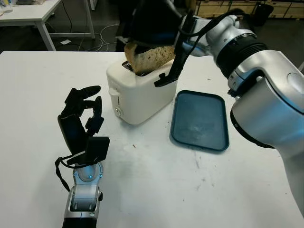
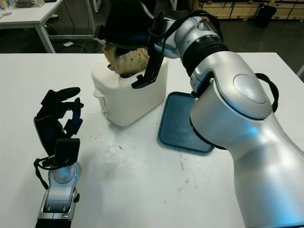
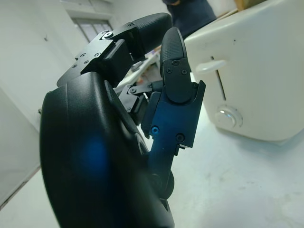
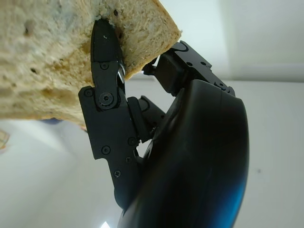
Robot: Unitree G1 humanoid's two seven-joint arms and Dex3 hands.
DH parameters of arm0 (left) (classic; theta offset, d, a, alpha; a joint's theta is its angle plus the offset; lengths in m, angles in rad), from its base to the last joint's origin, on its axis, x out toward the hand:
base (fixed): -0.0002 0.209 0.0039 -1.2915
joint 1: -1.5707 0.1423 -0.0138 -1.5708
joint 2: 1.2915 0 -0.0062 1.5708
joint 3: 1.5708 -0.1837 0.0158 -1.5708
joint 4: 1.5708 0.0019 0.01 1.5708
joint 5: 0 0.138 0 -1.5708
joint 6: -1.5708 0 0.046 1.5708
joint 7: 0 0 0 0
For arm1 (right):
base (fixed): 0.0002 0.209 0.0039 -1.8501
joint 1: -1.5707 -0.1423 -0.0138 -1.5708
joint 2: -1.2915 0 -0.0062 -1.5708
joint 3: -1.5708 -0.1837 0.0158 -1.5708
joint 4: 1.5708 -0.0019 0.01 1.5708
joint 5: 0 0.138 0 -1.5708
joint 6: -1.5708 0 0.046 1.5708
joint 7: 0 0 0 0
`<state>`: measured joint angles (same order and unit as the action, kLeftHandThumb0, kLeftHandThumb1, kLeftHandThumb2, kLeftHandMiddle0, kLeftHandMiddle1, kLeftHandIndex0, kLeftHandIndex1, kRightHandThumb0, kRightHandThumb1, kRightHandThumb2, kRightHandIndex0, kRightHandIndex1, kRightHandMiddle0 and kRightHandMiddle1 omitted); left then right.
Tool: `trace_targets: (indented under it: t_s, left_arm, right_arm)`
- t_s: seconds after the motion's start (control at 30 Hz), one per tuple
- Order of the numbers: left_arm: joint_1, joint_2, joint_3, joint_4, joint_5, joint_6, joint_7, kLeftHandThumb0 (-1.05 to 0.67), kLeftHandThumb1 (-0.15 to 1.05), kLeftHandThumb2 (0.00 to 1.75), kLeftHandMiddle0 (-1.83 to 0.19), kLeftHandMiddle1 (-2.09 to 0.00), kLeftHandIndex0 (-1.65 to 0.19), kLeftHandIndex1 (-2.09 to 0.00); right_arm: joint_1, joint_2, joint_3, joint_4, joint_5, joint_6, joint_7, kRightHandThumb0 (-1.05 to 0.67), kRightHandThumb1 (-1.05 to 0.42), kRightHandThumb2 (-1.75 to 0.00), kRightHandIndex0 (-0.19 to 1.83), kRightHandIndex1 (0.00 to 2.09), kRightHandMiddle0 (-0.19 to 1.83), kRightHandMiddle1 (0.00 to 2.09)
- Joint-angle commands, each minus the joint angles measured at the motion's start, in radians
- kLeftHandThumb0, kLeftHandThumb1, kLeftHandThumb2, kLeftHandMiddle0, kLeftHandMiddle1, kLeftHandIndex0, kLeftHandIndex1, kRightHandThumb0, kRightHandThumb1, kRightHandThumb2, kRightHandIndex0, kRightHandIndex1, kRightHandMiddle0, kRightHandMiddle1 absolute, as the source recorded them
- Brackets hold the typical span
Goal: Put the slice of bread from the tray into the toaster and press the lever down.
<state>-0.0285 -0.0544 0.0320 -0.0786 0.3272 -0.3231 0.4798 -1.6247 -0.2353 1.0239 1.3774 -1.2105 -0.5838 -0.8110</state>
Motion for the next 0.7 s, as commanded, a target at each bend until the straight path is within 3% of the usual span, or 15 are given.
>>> trace_targets:
  t_s: [0.0,0.23,0.47,0.67]
  left_arm:
    - [0.007,-0.006,0.002,-0.015,0.013,-0.005,0.006,-0.47,0.92,0.37,-0.65,-1.24,-0.66,-0.82]
    - [0.009,-0.010,0.000,-0.020,0.008,-0.002,0.002,-0.47,0.92,0.36,-0.66,-1.21,-0.67,-0.80]
    - [0.007,-0.005,0.004,-0.019,-0.001,-0.003,-0.005,-0.47,0.92,0.36,-0.66,-1.22,-0.68,-0.79]
    - [0.001,-0.003,0.001,-0.014,0.002,-0.002,-0.009,-0.47,0.92,0.36,-0.66,-1.23,-0.68,-0.80]
  right_arm:
    - [0.021,0.005,0.038,0.008,-0.042,0.012,-0.030,-0.57,-0.92,-0.42,1.13,1.75,0.82,1.75]
    - [0.043,-0.002,0.082,0.011,-0.083,0.006,-0.114,-0.55,-0.92,-0.44,1.13,1.75,0.83,1.75]
    - [0.028,-0.037,0.211,0.016,-0.209,0.053,-0.256,-0.57,-0.92,-0.51,1.12,1.75,0.81,1.71]
    - [0.008,-0.069,0.275,0.022,-0.271,0.118,-0.313,-0.55,-0.92,-0.43,1.08,1.75,0.78,1.62]
